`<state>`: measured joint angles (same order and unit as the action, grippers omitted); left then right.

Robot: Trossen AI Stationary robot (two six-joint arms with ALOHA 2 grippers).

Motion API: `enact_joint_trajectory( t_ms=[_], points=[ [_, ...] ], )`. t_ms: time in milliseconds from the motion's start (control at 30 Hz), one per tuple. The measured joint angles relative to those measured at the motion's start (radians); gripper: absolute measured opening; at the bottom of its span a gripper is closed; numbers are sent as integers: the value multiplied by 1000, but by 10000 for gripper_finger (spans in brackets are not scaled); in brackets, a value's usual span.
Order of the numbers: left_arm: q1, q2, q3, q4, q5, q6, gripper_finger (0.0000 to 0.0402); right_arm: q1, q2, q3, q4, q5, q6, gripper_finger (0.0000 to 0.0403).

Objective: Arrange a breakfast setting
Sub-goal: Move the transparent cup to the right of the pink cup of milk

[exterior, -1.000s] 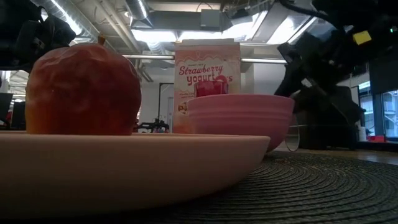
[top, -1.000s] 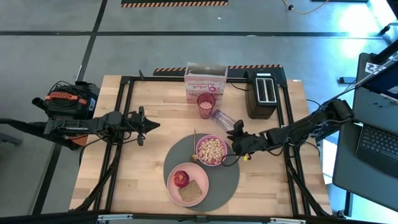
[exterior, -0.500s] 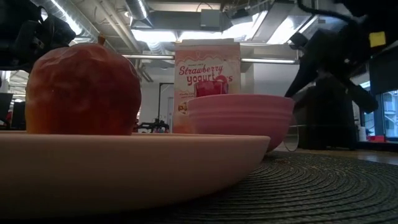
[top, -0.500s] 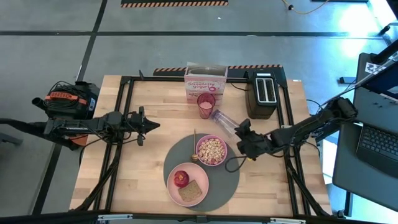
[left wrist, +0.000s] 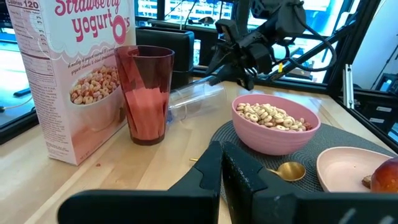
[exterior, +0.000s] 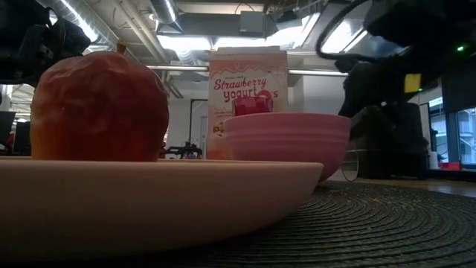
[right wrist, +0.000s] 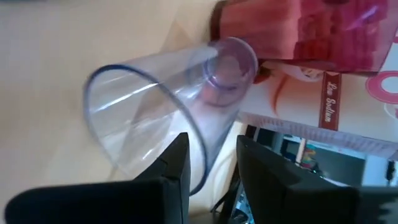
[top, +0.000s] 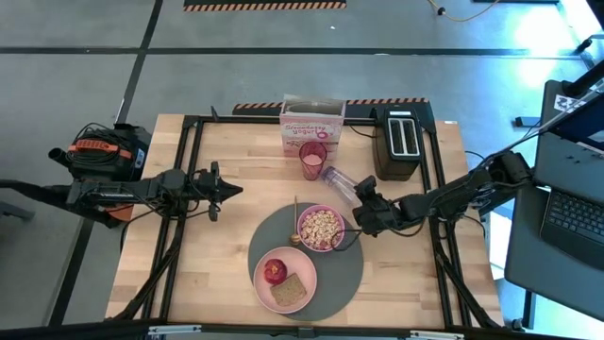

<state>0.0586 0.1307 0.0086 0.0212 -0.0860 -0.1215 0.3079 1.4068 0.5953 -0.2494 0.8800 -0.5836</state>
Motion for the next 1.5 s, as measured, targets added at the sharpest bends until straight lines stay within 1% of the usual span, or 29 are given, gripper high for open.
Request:
enact_joint_trajectory(
  t_ms=[133, 267, 367, 467, 500, 533, 667, 733, 800, 900, 1100, 1267, 1333, 1500],
  points=[
    [0, 0, 0, 0, -1, 0, 5, -38, 31, 0, 68, 22, -49, 104],
    [0, 0, 0, 0, -1, 0, 5, -76, 44, 0, 88, 17, -52, 100],
    [0, 0, 0, 0, -1, 1, 5, -82, 45, 0, 90, 1, -53, 73],
    [0, 0, 0, 0, 0, 1, 5, -80, 45, 0, 100, 11, -52, 24],
    [0, 0, 0, 0, 0, 1, 5, -79, 43, 0, 105, 19, -52, 14],
    [0, 0, 0, 0, 0, 1, 5, -79, 41, 2, 108, 23, -52, 10],
    [0, 0, 0, 0, 0, 1, 5, -79, 43, 4, 88, 10, -62, 22],
    [0, 0, 0, 0, 0, 1, 5, -79, 39, 29, 37, 11, -78, 14],
    [0, 0, 0, 0, 0, 1, 5, -79, 36, 74, -51, 7, -79, 6],
    [0, 0, 0, 0, 0, 1, 5, -79, 35, 158, -207, -16, -77, 9],
    [0, 0, 0, 0, 1, 1, 5, -81, 35, 350, -490, -124, -80, 2],
    [0, 0, 0, 0, 1, 1, 5, -138, 36, 498, -684, -248, -81, 0],
    [0, 0, 0, 0, 1, 1, 5, -174, 36, 539, -718, -272, -100, 0],
    [0, 0, 0, 0, 1, 1, 5, -265, 35, 591, -709, -329, -215, 0]
  ],
)
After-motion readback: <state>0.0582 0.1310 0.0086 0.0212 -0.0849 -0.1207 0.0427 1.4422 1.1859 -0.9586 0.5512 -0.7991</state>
